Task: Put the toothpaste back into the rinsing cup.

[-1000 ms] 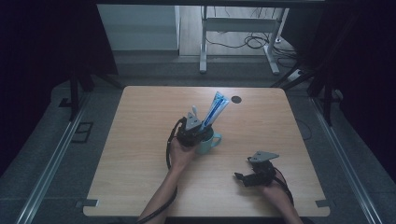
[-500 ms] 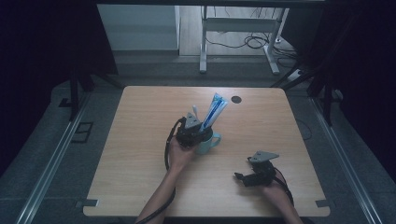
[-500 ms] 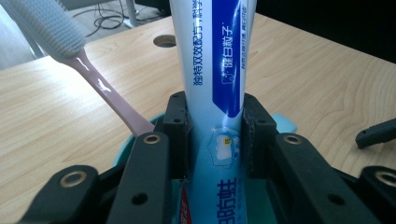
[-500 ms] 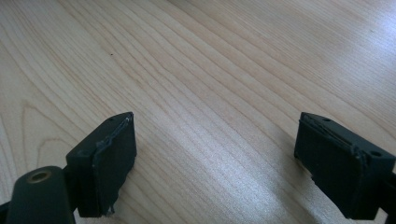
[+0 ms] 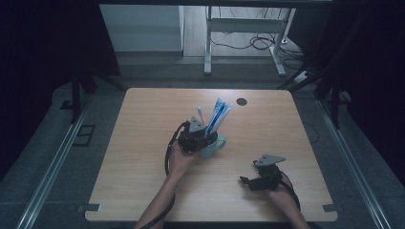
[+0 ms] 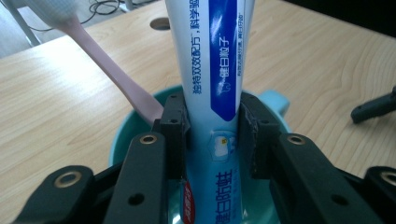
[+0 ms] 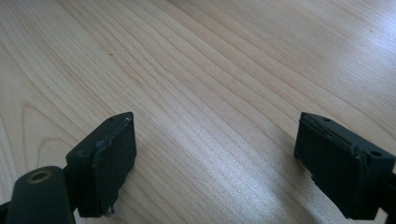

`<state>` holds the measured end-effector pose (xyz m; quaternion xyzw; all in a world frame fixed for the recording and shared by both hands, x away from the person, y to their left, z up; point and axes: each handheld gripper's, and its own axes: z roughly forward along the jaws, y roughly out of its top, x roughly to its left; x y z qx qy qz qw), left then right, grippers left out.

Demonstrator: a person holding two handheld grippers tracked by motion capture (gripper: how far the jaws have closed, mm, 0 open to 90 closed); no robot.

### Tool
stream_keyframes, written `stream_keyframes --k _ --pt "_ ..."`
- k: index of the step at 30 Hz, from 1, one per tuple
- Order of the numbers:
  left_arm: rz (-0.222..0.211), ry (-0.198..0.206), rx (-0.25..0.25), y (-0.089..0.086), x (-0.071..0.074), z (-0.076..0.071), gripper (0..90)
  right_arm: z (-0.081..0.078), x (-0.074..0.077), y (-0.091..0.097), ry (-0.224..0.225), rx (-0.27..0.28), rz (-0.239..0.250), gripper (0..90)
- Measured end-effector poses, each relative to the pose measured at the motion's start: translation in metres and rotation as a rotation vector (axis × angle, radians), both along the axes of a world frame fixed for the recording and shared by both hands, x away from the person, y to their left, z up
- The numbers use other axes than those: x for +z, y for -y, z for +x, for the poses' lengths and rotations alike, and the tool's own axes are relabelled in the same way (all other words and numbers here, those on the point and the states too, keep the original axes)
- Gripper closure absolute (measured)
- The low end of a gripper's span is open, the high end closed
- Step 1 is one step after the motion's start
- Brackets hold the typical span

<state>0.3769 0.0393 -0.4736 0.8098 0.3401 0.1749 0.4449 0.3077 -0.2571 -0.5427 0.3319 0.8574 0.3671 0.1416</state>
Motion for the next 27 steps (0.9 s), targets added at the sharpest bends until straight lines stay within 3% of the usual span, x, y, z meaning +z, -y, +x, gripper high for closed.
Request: stream_keyframes --k 3,7,13,27 --pt "0.029 -0.005 0.003 -0.001 -0.003 -0.001 65.4 0.000 0.000 0.000 0.000 0.000 0.000 12.9" --pt "0.010 -0.017 0.004 -0.005 -0.005 -0.001 64.8 0.000 0.000 0.000 0.000 0.000 0.000 12.9" --pt "0.018 -0.021 -0.001 -0.006 -0.004 -0.002 63.9 0.000 0.000 0.000 0.000 0.000 0.000 12.9" --pt "-0.030 -0.024 -0.013 -0.012 0.004 -0.006 50.8 0.000 0.000 0.000 0.000 0.000 0.000 12.9"
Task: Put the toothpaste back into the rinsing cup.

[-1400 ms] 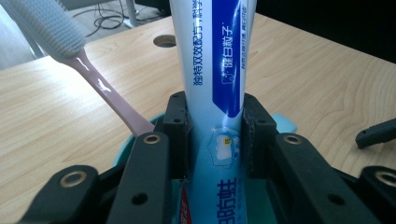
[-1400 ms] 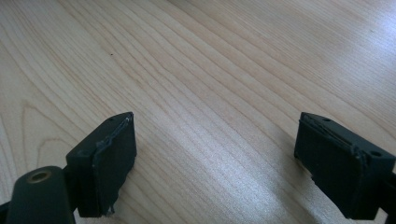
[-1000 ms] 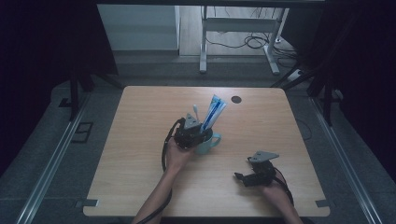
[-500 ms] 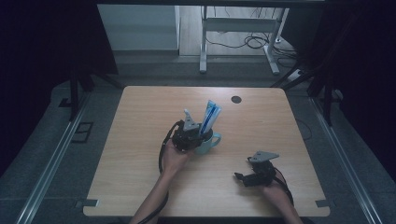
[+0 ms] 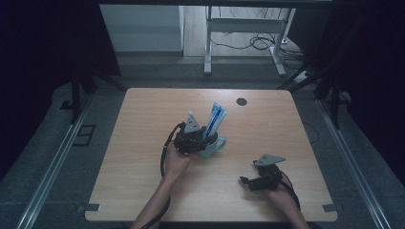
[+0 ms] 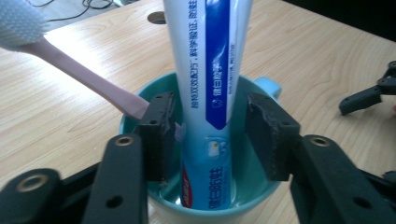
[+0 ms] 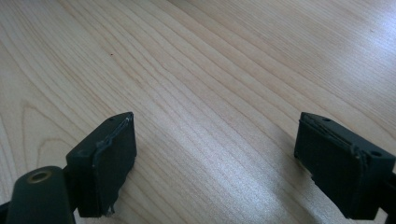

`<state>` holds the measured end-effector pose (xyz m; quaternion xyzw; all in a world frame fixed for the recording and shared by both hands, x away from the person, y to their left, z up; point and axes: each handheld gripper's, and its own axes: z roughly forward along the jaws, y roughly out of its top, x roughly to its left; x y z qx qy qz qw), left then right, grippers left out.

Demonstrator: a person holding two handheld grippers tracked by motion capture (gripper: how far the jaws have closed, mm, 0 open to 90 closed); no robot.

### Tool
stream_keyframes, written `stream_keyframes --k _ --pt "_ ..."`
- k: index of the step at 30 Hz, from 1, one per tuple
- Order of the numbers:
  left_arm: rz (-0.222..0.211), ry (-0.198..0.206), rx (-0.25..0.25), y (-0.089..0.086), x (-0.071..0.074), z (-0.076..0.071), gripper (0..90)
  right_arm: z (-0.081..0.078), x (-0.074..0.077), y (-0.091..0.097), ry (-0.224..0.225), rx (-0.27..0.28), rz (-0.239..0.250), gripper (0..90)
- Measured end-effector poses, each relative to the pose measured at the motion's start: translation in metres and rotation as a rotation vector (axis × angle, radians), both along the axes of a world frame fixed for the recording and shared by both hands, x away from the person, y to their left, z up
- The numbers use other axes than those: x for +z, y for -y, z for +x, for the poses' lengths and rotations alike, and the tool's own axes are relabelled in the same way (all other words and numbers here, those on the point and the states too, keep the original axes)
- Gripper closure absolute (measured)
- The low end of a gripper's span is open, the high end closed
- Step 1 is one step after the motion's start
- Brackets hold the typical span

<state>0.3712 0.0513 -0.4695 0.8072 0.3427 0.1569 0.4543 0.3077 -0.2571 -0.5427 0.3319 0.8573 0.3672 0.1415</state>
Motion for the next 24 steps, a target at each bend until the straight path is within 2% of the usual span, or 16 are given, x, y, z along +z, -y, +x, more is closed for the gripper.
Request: stream_keyframes --k 5,8,13,16,20,24 --pt "0.010 0.007 -0.013 0.000 0.002 -0.003 42.8 0.000 0.000 0.000 0.000 0.001 0.000 12.9" --pt "-0.009 -0.007 -0.023 -0.002 0.005 -0.004 38.0 0.000 0.000 0.000 0.000 0.000 0.000 12.9" --pt "-0.006 -0.008 -0.030 -0.002 0.009 -0.007 26.8 0.000 0.000 0.000 0.000 0.001 0.000 12.9" --pt "0.002 0.011 -0.031 -0.001 0.011 -0.012 21.0 0.000 0.000 0.000 0.000 0.000 0.000 12.9" --pt "-0.017 0.026 -0.036 -0.002 0.013 -0.019 19.7 0.000 0.000 0.000 0.000 0.001 -0.001 12.9" --pt "-0.035 0.023 -0.041 -0.003 0.015 -0.024 17.1 0.000 0.000 0.000 0.000 0.001 -0.002 12.9"
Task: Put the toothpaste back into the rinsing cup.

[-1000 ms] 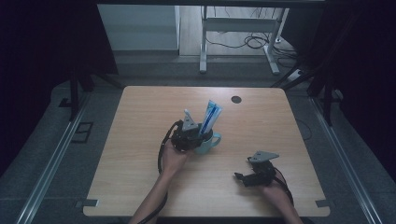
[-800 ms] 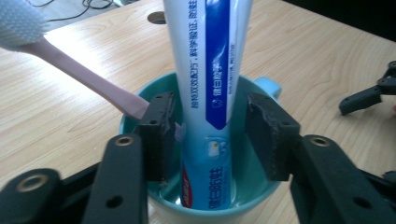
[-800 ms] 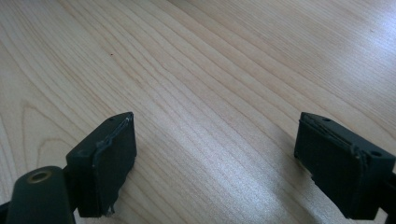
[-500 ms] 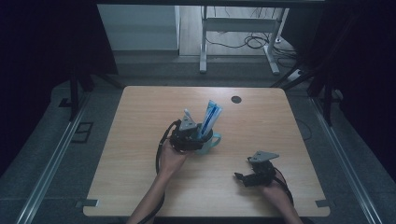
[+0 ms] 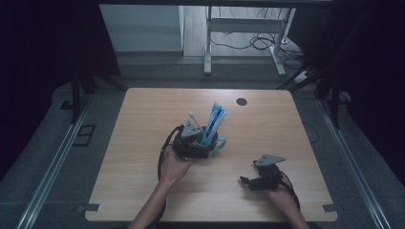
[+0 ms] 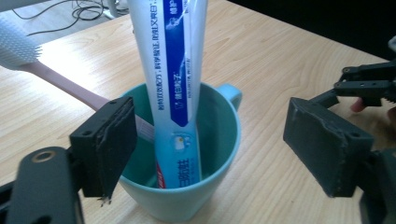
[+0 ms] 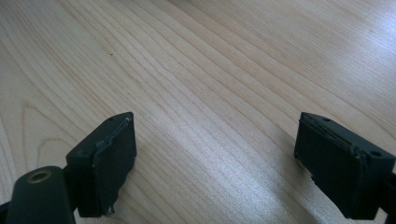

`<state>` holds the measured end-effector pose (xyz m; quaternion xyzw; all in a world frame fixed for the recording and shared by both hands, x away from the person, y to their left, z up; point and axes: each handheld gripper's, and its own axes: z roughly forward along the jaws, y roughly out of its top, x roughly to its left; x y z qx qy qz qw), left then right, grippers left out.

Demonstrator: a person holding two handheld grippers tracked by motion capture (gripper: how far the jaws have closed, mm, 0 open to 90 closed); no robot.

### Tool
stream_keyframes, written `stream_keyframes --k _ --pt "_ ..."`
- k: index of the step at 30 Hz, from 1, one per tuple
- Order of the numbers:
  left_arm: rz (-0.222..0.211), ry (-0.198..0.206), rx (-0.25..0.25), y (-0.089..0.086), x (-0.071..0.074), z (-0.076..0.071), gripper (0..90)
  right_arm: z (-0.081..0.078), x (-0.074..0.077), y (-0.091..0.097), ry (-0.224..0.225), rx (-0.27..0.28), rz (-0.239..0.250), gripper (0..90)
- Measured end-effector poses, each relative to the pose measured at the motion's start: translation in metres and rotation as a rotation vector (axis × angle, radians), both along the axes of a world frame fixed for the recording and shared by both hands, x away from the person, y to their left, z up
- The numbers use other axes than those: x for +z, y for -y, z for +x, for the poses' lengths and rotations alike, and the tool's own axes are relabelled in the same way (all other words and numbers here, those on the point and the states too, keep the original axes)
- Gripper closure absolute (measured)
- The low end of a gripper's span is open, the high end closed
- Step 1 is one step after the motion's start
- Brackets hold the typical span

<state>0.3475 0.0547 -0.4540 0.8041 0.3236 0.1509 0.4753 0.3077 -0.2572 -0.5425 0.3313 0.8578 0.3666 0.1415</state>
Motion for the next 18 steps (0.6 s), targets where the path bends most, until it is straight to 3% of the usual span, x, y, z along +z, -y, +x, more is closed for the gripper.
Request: stream_keyframes --k 10,18 --pt "-0.027 -0.026 -0.026 -0.006 0.003 -0.013 14.4 0.000 0.000 0.000 0.001 -0.002 0.002 12.9" --pt "-0.012 -0.029 -0.020 -0.015 0.002 -0.024 13.3 0.000 0.000 0.000 0.003 -0.001 0.001 12.9"
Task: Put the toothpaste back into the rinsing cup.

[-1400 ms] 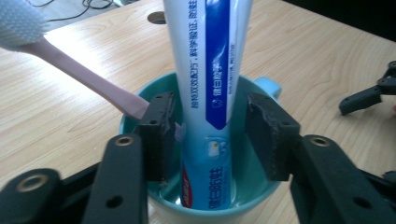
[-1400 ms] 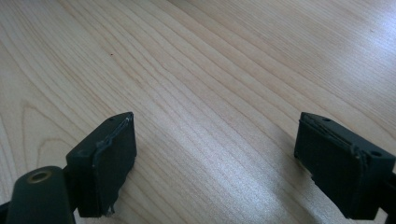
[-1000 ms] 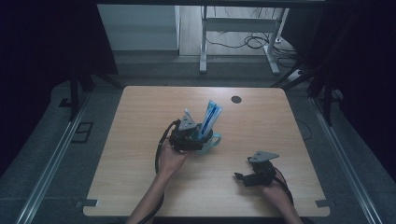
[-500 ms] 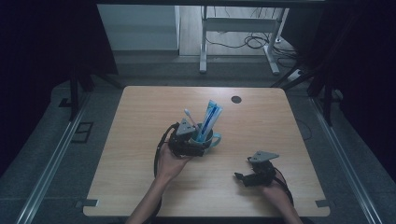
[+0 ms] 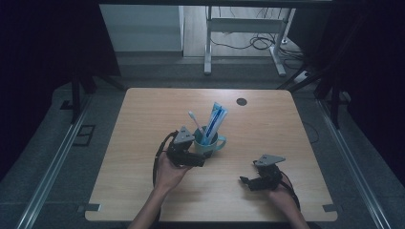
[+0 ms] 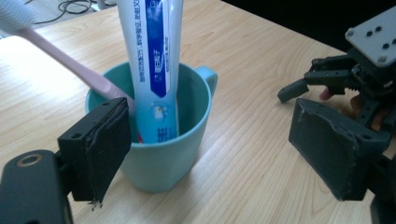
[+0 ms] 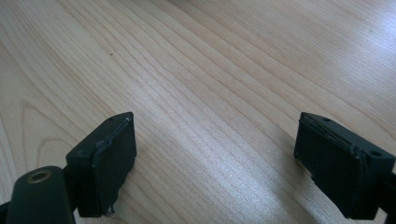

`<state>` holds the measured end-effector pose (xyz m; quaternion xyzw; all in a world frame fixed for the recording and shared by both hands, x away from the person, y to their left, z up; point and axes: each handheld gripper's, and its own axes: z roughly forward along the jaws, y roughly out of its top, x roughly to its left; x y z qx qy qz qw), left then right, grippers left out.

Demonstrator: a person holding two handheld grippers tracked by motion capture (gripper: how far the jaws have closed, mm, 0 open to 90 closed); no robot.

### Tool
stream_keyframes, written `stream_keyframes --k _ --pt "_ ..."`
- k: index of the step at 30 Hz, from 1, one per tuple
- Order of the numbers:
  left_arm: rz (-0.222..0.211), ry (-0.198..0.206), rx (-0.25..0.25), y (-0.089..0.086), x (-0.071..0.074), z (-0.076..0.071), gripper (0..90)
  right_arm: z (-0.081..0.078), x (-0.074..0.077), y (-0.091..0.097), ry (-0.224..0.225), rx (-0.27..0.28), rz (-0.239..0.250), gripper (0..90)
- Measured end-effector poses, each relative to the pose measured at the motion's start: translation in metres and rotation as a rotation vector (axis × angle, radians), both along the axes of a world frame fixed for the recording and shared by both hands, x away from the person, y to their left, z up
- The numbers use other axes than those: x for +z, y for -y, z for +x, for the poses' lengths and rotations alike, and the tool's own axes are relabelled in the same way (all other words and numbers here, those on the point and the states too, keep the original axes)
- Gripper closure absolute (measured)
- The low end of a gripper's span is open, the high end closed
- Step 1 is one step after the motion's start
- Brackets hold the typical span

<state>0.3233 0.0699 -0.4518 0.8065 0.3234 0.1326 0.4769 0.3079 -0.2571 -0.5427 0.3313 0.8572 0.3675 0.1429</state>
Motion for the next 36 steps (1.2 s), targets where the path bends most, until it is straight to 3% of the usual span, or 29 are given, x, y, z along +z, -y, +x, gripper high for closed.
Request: stream_keyframes --k 10,21,27,31,36 --pt "0.052 0.009 0.013 -0.013 -0.004 -0.015 11.6 0.000 0.000 0.000 -0.003 -0.002 0.001 12.9" --pt "0.053 0.014 0.036 -0.028 -0.008 -0.027 8.9 0.000 0.000 0.000 -0.002 -0.001 0.000 12.9" --pt "0.098 0.021 0.023 -0.030 -0.015 -0.033 6.8 0.000 0.000 0.000 -0.002 0.000 0.000 12.9" --pt "0.112 0.006 0.007 -0.032 -0.023 -0.036 6.1 0.000 0.000 0.000 -0.002 0.000 0.000 12.9" --pt "0.169 -0.014 0.012 -0.036 -0.032 -0.040 5.9 0.000 0.000 0.000 -0.002 0.000 0.000 12.9"
